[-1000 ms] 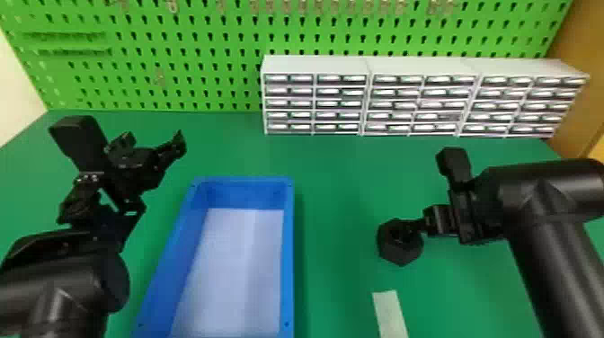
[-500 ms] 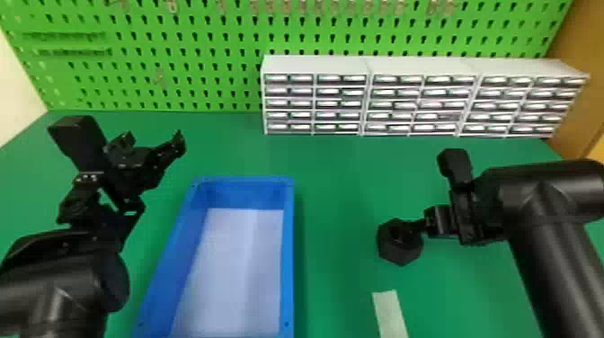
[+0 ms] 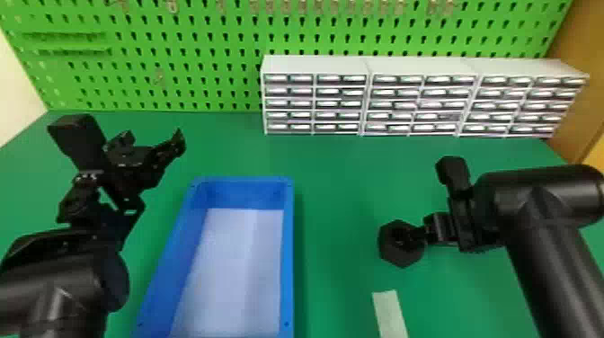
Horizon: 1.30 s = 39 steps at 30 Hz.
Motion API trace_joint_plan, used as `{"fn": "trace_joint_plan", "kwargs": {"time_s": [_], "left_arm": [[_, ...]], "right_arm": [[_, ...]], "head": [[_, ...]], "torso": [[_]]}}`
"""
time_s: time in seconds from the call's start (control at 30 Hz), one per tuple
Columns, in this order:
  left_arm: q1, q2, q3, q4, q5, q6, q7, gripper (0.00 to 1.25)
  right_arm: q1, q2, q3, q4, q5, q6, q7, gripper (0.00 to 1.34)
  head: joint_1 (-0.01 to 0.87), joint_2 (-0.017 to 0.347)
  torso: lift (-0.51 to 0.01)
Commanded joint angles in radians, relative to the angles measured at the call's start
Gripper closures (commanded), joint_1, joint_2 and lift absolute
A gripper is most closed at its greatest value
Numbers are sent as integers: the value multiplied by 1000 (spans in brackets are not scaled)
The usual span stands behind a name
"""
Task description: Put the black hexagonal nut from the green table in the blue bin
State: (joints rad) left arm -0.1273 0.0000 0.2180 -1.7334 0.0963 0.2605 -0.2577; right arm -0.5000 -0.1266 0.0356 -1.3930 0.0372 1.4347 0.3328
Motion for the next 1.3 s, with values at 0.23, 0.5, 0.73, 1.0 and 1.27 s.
{"fn": "trace_joint_plan", "kwargs": {"time_s": [0.23,0.5,0.73,1.0,1.27], "left_arm": [[0,-3,1,0,0,-3,0,225],[0,-3,3,0,0,-4,0,225],[3,-3,6,0,-1,-4,0,225],[3,-3,6,0,-3,-4,0,226],[5,-3,6,0,-3,-4,0,226]], "right_arm": [[-6,4,-2,3,12,-13,0,805],[-6,4,-2,3,10,-17,0,1015],[0,4,0,-1,1,-56,0,1069],[23,2,-13,-49,-42,-154,0,1070],[44,5,-43,-90,-63,-238,0,1073]], "head": [[686,51],[686,51],[686,51],[686,51],[686,51]], "torso": [[-97],[-97],[-97],[-97],[-97]]}}
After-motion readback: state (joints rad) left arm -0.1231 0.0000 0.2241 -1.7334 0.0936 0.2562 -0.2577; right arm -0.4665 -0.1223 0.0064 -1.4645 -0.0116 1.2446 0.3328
